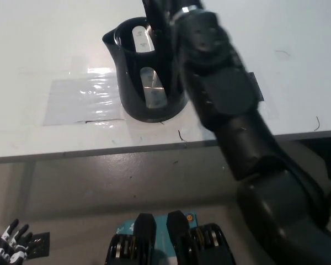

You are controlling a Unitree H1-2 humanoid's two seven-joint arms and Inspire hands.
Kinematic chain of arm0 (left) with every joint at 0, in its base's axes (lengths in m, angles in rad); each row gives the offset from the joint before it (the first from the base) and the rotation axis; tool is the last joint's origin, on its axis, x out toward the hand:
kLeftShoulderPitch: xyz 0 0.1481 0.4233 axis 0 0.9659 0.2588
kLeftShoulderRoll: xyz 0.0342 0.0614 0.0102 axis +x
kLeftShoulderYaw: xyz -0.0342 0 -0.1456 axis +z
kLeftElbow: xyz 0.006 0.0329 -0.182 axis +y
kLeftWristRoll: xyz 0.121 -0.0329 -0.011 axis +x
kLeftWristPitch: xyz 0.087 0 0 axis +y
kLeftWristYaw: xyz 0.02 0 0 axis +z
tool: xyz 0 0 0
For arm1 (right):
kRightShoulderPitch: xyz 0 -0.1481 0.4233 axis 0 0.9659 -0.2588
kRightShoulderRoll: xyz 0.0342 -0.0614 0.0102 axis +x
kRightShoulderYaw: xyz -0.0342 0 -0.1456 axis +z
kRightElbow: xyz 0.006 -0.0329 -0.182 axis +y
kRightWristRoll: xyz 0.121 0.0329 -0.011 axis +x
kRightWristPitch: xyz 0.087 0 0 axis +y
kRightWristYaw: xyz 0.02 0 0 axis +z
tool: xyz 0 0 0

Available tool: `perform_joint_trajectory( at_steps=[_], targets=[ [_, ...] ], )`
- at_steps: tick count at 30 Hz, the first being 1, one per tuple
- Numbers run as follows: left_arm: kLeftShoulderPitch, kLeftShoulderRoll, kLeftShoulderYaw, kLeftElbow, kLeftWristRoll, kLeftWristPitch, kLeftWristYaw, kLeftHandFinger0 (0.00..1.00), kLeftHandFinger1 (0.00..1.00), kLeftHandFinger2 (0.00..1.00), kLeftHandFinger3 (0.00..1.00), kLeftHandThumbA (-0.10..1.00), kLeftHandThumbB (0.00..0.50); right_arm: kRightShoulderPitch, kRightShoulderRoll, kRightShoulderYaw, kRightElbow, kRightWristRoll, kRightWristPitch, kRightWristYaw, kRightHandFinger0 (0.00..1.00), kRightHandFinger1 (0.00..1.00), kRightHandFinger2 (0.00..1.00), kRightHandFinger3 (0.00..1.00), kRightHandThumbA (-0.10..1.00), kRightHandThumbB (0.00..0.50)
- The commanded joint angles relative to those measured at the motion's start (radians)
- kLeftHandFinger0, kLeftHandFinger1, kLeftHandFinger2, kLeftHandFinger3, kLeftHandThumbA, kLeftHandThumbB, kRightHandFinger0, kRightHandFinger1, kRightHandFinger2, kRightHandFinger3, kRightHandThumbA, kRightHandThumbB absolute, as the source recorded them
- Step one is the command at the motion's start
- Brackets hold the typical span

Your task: The robot uses its right hand to push down on the lid of a kettle kept in the middle of the desk to close it

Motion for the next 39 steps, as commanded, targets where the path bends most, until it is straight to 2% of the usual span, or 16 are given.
perform_joint_trajectory(
  at_steps=[1, 4, 8, 11, 13, 19, 22, 27, 30, 33, 34, 39],
  targets=[
    [0.018, 0.016, 0.003, -0.033, -0.024, -0.013, -0.022, 1.00, 1.00, 1.00, 1.00, 0.30, 0.278, -0.108, 0.029, 0.002, 0.058, -0.023, -0.124, -0.056, 0.96, 0.97, 1.00, 1.00, 0.50, 0.172],
    [0.019, 0.020, 0.001, -0.036, -0.025, -0.013, -0.025, 1.00, 1.00, 1.00, 1.00, 0.30, 0.278, -0.125, 0.056, -0.008, 0.090, -0.011, -0.143, -0.073, 0.95, 0.96, 1.00, 1.00, 0.49, 0.188],
    [0.017, 0.015, -0.004, -0.041, -0.025, -0.006, -0.017, 1.00, 1.00, 1.00, 1.00, 0.30, 0.276, -0.146, 0.094, -0.057, 0.129, 0.046, -0.161, -0.084, 0.97, 0.99, 1.00, 1.00, 0.47, 0.146],
    [0.016, 0.014, -0.003, -0.041, -0.034, -0.003, -0.017, 1.00, 1.00, 1.00, 1.00, 0.29, 0.269, -0.162, 0.113, -0.096, 0.165, 0.074, -0.189, -0.081, 0.96, 1.00, 1.00, 1.00, 0.44, 0.139],
    [0.035, -0.007, -0.018, -0.031, -0.040, -0.016, -0.030, 1.00, 1.00, 1.00, 1.00, 0.27, 0.247, -0.130, 0.116, -0.108, 0.173, 0.077, -0.204, -0.074, 1.00, 1.00, 1.00, 1.00, 0.44, 0.133],
    [0.056, -0.009, -0.018, -0.053, -0.033, 0.003, -0.017, 1.00, 1.00, 1.00, 1.00, 0.29, 0.266, -0.108, 0.105, -0.111, 0.207, 0.061, -0.223, -0.072, 0.96, 1.00, 1.00, 1.00, 0.42, 0.134],
    [0.053, -0.003, -0.018, -0.048, -0.033, -0.001, -0.022, 1.00, 1.00, 1.00, 1.00, 0.29, 0.271, -0.111, 0.092, -0.109, 0.203, 0.059, -0.221, -0.063, 0.97, 1.00, 1.00, 1.00, 0.45, 0.150],
    [0.055, -0.004, -0.012, -0.039, -0.035, -0.007, -0.020, 1.00, 1.00, 1.00, 1.00, 0.29, 0.290, -0.134, 0.087, -0.104, 0.168, 0.063, -0.202, -0.047, 0.99, 1.00, 1.00, 1.00, 0.47, 0.141],
    [0.063, -0.008, -0.013, -0.039, -0.033, -0.007, -0.019, 1.00, 1.00, 1.00, 1.00, 0.29, 0.269, -0.141, 0.091, -0.101, 0.146, 0.064, -0.206, -0.040, 0.99, 1.00, 1.00, 1.00, 0.48, 0.147],
    [0.074, -0.012, -0.015, -0.041, -0.038, -0.008, -0.024, 1.00, 1.00, 1.00, 1.00, 0.28, 0.274, -0.145, 0.095, -0.096, 0.103, 0.062, -0.179, -0.041, 0.98, 1.00, 1.00, 1.00, 0.50, 0.154],
    [0.077, -0.011, -0.016, -0.033, -0.044, -0.022, -0.037, 1.00, 1.00, 1.00, 1.00, 0.28, 0.260, -0.146, 0.097, -0.098, 0.092, 0.068, -0.175, -0.037, 0.99, 1.00, 1.00, 1.00, 0.50, 0.155],
    [0.080, -0.003, -0.018, -0.030, -0.035, -0.022, -0.036, 1.00, 1.00, 1.00, 1.00, 0.28, 0.256, -0.168, 0.092, -0.100, 0.062, 0.069, -0.150, -0.047, 1.00, 1.00, 1.00, 1.00, 0.52, 0.159]
  ],
)
